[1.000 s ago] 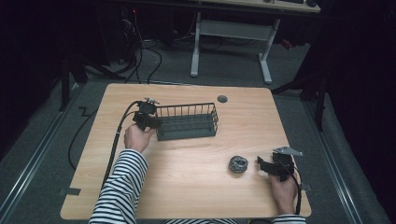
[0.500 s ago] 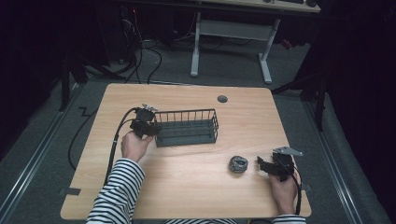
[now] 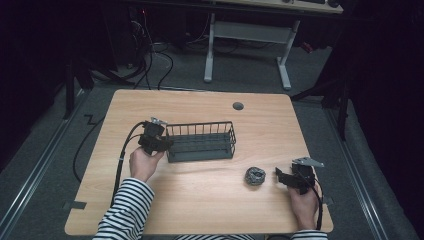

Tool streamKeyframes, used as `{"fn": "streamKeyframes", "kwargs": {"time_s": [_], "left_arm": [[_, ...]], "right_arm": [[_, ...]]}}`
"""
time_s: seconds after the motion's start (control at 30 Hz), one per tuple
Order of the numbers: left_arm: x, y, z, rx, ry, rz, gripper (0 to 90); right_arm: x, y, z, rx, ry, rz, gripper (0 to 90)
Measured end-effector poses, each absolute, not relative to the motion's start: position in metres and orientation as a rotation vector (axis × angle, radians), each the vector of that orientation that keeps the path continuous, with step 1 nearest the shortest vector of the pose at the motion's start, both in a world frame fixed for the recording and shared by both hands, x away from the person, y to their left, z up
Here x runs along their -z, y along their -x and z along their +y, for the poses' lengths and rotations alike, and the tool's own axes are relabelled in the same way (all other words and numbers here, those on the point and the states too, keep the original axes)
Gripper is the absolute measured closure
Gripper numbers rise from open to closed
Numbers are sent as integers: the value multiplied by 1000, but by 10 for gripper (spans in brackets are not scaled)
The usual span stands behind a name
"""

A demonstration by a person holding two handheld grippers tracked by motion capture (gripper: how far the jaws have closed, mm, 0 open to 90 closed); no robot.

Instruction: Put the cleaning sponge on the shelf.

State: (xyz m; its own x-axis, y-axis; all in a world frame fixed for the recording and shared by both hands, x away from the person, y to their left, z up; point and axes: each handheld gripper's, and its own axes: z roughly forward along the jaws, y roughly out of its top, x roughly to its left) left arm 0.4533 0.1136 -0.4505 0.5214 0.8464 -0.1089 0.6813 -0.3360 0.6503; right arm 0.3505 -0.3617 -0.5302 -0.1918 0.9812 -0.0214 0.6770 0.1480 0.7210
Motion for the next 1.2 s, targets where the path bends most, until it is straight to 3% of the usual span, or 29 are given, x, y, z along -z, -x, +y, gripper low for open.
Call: {"fn": "streamKeyframes", "kwargs": {"time_s": [1.2], "left_arm": [[455,-394,108,-324,-2059,1183,691]], "right_arm": [[530,-350,-362,-806,-1577,1936,285]]}}
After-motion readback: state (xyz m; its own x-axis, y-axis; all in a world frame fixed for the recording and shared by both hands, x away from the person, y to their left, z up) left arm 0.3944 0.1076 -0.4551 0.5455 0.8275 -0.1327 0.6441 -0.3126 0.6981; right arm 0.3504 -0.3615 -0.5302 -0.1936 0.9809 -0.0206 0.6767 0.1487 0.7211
